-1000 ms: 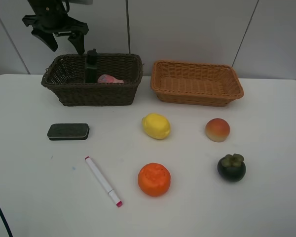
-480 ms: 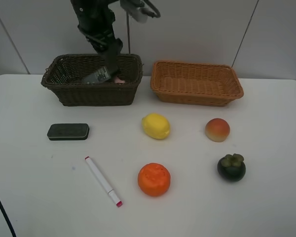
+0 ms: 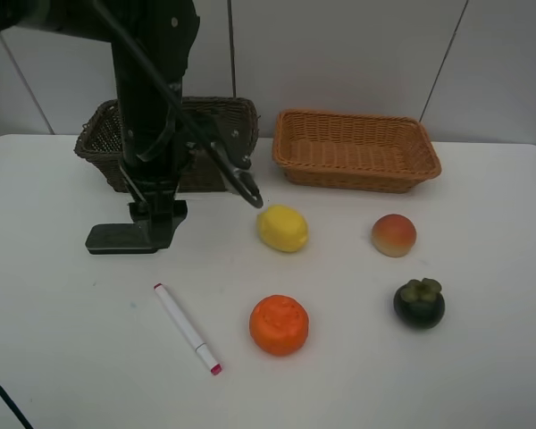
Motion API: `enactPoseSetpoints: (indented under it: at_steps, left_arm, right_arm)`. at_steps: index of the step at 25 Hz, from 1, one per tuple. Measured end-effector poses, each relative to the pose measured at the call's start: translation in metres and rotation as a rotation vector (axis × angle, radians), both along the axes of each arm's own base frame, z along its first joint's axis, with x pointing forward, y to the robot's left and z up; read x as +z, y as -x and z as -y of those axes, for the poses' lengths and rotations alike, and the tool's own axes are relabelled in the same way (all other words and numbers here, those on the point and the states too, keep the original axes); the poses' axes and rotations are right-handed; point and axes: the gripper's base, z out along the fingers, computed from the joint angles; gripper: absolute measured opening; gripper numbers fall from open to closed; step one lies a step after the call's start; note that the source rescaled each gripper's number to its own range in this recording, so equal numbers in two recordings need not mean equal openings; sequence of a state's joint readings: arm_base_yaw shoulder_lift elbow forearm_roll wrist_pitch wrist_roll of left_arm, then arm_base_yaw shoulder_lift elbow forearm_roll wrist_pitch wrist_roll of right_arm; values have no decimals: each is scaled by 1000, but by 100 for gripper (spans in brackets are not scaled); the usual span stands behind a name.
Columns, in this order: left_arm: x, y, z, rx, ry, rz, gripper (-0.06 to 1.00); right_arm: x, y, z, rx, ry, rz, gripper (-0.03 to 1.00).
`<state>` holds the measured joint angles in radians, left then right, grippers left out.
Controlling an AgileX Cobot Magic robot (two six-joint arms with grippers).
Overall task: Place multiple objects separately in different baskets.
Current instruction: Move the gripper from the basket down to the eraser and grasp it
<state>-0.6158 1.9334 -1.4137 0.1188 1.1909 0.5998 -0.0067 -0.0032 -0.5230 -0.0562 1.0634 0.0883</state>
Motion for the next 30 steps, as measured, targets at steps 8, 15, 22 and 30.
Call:
enactPoseSetpoints:
  at_steps: [8,15,22,30]
  left_arm:
    - [-31,-22,-46,57,29,59,100]
    - [-62,-41,-62,28,41,68,100]
    - [-83,-49,-68,-27,43,64,100]
    - [-101,-56,-72,-93,49,68,100]
  right_arm:
    - [0,0,0,0,0,0,84]
    - [0,0,0,0,0,0,84]
    - [0,0,0,0,0,0,84]
    - [0,0,0,0,0,0,84]
